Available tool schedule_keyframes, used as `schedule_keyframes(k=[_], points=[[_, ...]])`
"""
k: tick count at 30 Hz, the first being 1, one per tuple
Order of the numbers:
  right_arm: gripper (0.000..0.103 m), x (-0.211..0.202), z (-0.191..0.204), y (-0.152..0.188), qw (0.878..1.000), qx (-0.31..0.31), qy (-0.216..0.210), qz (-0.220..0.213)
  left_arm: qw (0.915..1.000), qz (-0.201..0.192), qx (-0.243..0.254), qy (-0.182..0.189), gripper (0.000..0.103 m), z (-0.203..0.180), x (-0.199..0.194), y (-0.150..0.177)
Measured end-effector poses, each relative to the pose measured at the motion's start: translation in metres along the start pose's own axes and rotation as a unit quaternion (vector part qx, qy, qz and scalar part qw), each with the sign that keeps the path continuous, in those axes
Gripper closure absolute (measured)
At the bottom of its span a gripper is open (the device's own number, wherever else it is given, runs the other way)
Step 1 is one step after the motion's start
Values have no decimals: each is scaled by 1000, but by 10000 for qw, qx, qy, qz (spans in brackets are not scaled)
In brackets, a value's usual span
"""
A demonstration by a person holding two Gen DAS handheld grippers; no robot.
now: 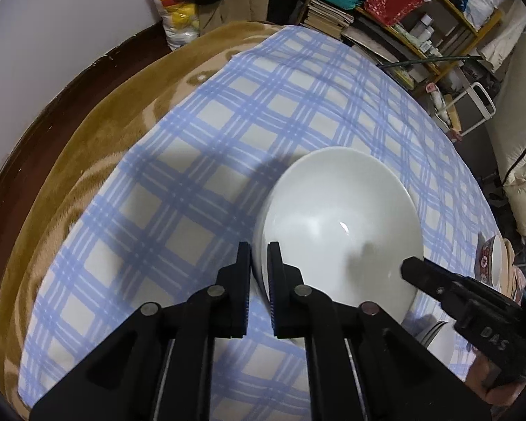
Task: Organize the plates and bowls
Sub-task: 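Grasp a large white bowl rim with the left gripper while the right gripper grasps another, then carry the white bowls with both grippers, lower them and open both grippers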
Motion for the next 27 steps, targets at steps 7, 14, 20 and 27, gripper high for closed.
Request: schedule_keyframes(k=[7, 14, 20, 27], points=[[86, -22, -8, 11, 9994, -196, 292, -52, 9999, 17, -12, 111, 92, -17, -12, 14], [86, -36, -26, 28, 9996, 85, 222, -133, 9998, 59, 95, 150, 91, -35, -19, 28], [86, -46, -43, 39, 9991, 283, 230, -209, 9995, 118, 282, 73, 91, -49, -15, 44], [86, -38, -48, 54, 9993, 307, 185, -123, 9998, 32, 166, 63, 91, -42, -4, 59]])
Point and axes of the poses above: each gripper's, at about its wrist camera, not at the fingertips, and x roughly the way its jaws point, z to its left, y to its underside, the point moved 9 cm from there along x, roughly the way its jaws point, and after that the axes turned 2 degrees about -x, right-handed, at the moved point
